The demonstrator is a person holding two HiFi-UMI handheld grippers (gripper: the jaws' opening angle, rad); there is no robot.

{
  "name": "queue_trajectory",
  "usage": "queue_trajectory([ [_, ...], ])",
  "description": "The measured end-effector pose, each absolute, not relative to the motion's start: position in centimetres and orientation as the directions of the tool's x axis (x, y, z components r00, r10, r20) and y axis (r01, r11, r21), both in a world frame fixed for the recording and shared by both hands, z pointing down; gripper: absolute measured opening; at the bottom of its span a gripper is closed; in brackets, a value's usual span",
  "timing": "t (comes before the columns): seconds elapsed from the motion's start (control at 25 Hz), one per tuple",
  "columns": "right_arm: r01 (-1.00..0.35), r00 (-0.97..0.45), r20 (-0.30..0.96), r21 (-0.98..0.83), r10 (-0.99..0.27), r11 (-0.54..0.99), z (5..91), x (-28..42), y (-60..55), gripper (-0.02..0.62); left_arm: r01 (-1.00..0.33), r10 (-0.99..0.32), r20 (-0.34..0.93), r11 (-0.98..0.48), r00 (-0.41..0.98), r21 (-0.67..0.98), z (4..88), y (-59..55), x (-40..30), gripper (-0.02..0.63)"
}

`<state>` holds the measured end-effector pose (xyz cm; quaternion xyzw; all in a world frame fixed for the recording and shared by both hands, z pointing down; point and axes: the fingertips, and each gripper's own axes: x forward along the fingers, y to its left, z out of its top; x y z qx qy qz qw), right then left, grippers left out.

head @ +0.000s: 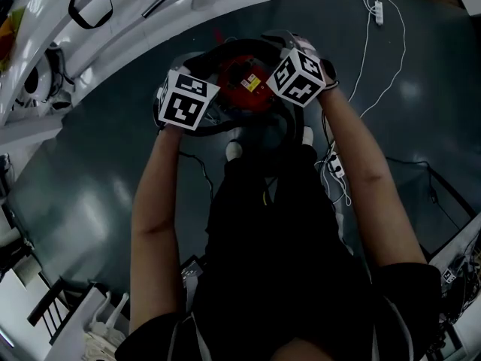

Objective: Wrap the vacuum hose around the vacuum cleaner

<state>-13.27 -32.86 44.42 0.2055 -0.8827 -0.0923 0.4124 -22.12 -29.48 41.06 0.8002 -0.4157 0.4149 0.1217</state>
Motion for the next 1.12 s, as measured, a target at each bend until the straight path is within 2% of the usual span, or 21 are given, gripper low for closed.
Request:
queue_trajectory([
  [0.24, -0.37, -0.56, 0.659, 0.344, -0.502, 0.863, 43.1, -10.7, -32.6, 0.234, -0.77, -0.578, 0.761, -0.615, 0.295, -0.168, 39.0, -31.0, -22.8, 0.144],
  [0.48, -0.401, -0.595, 0.651, 0.267, -0.471, 0.876, 43.3, -10.7, -30.9, 0.204, -0.754, -0.557, 0.773, -0.637, 0.304, -0.163, 37.7, -33.3, -21.9, 0.144],
  [0.8, -0.333, -0.687, 0.655, 0.104, -0.317, 0.937, 45.0, -13.4, -27.6, 0.195, -0.699, -0.457, 0.789, -0.713, 0.41, -0.049, 37.1, -34.3, -19.3, 0.143],
  [1.12, -0.224, -0.75, 0.646, -0.046, -0.142, 0.974, 48.1, -18.3, -22.7, 0.218, -0.636, -0.39, 0.828, -0.77, 0.402, -0.053, 34.9, -34.6, -16.2, 0.138],
])
